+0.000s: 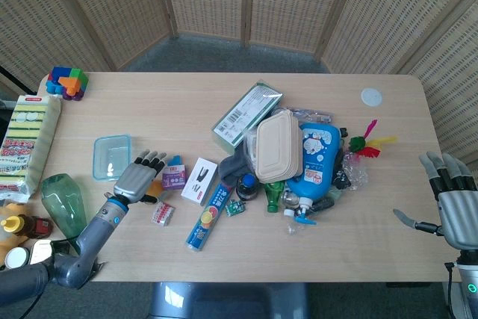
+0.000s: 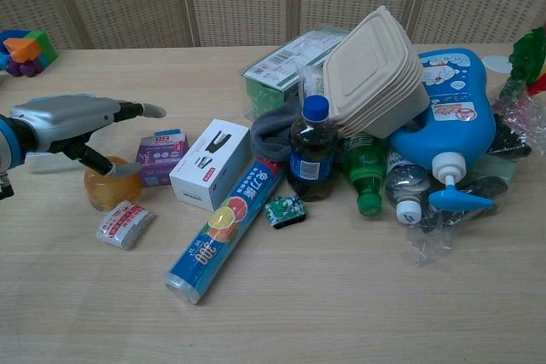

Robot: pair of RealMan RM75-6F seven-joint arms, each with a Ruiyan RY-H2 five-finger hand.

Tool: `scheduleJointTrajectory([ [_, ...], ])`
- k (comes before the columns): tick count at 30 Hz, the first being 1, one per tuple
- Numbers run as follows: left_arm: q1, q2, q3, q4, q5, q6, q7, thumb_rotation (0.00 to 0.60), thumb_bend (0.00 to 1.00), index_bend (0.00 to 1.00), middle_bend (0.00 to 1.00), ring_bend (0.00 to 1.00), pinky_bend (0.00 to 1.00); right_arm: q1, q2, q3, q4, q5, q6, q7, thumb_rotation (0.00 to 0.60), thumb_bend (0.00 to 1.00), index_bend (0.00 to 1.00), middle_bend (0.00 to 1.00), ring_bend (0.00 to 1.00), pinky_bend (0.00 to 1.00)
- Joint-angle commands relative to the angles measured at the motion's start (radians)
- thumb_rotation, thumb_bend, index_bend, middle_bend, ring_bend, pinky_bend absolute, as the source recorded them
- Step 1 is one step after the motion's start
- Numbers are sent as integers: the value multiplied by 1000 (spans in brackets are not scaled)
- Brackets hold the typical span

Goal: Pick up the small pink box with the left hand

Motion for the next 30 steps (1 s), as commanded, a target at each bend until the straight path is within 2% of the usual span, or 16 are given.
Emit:
scheduleJointTrajectory([
  [1, -18, -51, -7, 61, 11, -22, -29, 380, 392, 0, 0, 0, 0, -3, 3, 0, -1, 2, 1, 4, 267, 165, 0, 33, 0, 0],
  [13, -71, -193, -29, 242, 43, -74, -97, 395, 392, 0, 0, 0, 0, -24, 16, -1, 3, 8, 17, 31, 267, 164, 0, 33, 0, 0],
  [16, -73, -213, -30, 266, 58, -69, -124, 457, 393, 0, 0, 0, 0, -28, 18, -1, 5, 10, 20, 38, 267, 165, 0, 33, 0, 0],
  [19, -71, -233, -29, 294, 75, -56, -142, 538, 393, 57, 64, 24, 0, -31, 18, -1, 5, 12, 19, 48, 267, 164, 0, 33, 0, 0],
  [22, -66, -252, -34, 319, 89, -35, -170, 590, 395, 210, 213, 195, 0, -31, 18, 1, 7, 10, 20, 53, 267, 165, 0, 34, 0, 0],
  [26, -58, -271, -46, 346, 102, 3, -194, 600, 401, 385, 401, 411, 22, -28, 18, 3, 6, 10, 15, 54, 267, 165, 0, 32, 0, 0],
  [28, -53, -276, -50, 353, 104, 12, -207, 600, 406, 437, 456, 481, 81, -28, 17, 3, 5, 10, 13, 55, 266, 166, 0, 33, 0, 0],
  [30, -51, -278, -50, 360, 108, 12, -214, 600, 410, 456, 474, 503, 119, -27, 17, 4, 4, 11, 11, 54, 268, 166, 0, 33, 0, 0],
])
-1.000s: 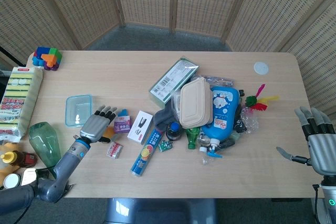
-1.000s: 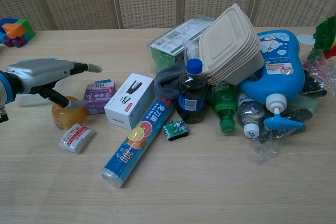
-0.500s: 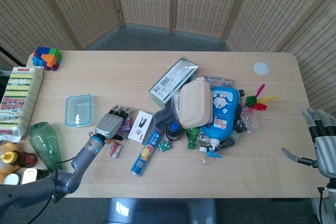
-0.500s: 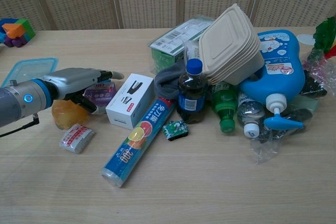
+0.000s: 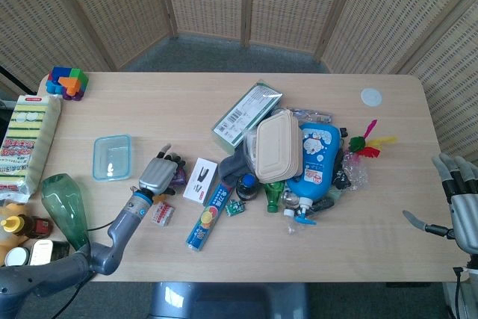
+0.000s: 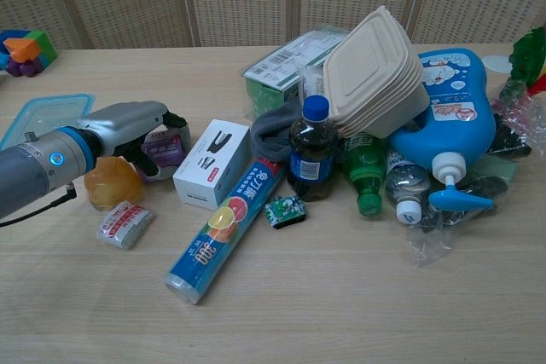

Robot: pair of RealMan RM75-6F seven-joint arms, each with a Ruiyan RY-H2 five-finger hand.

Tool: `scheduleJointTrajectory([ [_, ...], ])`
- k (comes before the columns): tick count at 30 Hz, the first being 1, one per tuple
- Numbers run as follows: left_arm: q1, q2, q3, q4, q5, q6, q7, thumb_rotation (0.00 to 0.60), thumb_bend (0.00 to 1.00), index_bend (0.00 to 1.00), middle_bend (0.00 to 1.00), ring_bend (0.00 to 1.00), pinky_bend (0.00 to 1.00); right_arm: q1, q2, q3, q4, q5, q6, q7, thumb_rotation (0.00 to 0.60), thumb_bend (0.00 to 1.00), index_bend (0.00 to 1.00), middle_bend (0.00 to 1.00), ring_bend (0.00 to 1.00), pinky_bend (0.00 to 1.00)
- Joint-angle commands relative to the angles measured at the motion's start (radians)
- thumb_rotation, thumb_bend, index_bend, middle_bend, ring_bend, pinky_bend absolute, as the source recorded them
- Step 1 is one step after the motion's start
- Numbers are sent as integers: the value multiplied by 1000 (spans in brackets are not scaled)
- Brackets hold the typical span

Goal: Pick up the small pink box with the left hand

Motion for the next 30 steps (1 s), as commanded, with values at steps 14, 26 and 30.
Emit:
scheduleJointTrajectory([
  [14, 5, 123, -94, -167, -46, 3, -80, 600, 407, 449, 469, 509, 139, 5, -3, 2, -8, -3, -10, -2, 268, 166, 0, 32, 0, 0],
  [26, -22, 434, -214, -556, -163, 13, 55, 600, 407, 438, 464, 508, 138, 10, -12, 2, -7, -14, -14, 0, 268, 167, 0, 33, 0, 0],
  [30, -29, 518, -246, -643, -199, 19, 74, 600, 407, 438, 463, 505, 135, 13, -16, 3, -6, -16, -15, 2, 266, 164, 0, 34, 0, 0],
])
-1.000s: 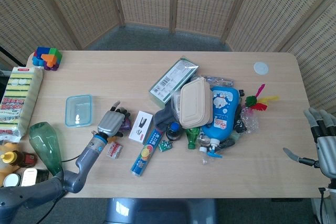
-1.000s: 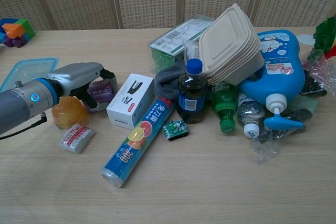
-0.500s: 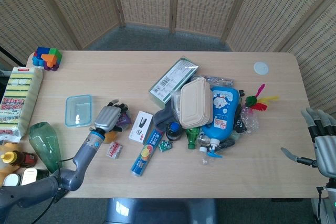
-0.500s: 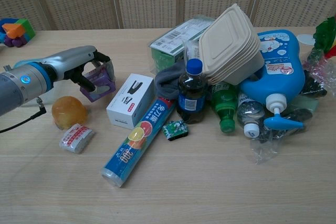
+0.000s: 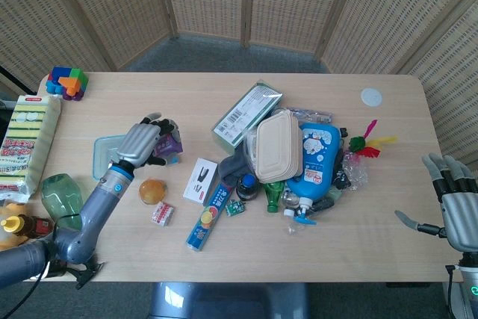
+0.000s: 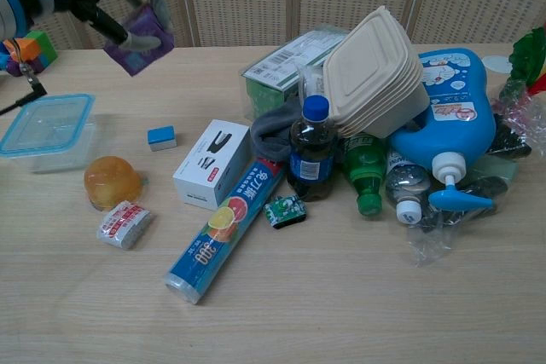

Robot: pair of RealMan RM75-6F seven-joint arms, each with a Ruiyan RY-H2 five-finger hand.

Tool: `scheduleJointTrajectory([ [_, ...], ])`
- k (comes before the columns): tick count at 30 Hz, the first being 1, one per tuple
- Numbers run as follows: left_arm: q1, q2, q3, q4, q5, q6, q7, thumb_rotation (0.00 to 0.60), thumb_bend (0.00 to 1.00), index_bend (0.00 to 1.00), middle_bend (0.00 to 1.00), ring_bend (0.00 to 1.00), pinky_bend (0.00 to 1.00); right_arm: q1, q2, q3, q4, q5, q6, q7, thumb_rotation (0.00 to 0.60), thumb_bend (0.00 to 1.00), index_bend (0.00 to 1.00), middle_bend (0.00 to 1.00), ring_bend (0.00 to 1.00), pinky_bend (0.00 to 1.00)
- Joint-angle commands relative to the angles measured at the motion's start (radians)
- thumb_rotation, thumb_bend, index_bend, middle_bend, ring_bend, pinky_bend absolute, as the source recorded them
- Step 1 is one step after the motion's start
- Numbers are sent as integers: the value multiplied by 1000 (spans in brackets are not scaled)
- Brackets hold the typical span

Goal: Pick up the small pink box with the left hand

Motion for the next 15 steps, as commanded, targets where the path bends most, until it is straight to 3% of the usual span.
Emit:
scheduleJointTrajectory([
  [1, -12, 83, -42, -80, -42, 13, 33, 600, 406, 438, 463, 504, 133, 1, -1, 1, 1, -1, -1, 0, 265, 164, 0, 33, 0, 0],
  [15, -49, 188, -90, -124, -39, 31, -31, 600, 406, 437, 471, 498, 122, 7, -4, 4, 0, 3, -6, -5, 265, 166, 0, 34, 0, 0],
])
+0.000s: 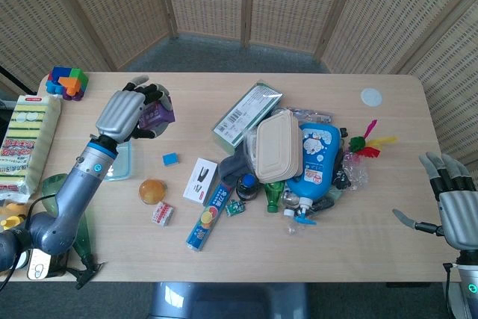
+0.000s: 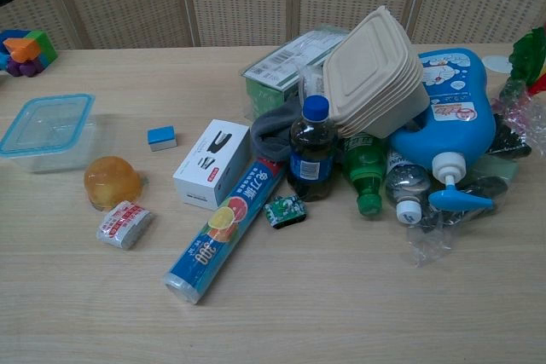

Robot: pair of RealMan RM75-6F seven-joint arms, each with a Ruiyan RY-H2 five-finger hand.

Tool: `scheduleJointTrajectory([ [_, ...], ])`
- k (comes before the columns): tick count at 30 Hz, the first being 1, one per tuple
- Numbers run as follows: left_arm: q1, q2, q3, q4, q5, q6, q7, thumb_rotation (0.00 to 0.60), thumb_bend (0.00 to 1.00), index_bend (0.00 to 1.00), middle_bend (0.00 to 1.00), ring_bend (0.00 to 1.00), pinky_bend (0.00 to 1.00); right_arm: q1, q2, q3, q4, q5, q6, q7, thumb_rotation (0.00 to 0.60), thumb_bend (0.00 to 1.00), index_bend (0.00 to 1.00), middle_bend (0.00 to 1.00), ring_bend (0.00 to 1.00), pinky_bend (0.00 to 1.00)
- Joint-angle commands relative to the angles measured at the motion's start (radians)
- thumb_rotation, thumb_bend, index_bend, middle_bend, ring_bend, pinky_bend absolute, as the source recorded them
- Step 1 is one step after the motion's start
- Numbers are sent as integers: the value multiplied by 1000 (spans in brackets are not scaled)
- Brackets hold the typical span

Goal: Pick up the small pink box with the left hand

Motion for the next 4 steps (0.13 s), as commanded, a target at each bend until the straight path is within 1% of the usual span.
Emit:
scheduleJointTrajectory([
  [1, -6, 6, 1, -1, 0, 2, -6, 600, 405, 438, 471, 498, 122, 0, 1, 0, 0, 0, 0, 0, 265, 166, 0, 34, 0, 0],
  [4, -13, 9, 6, -1, -3, 5, -8, 600, 407, 438, 471, 498, 122, -1, 2, 0, 0, 0, 1, 2, 268, 165, 0, 33, 0, 0],
])
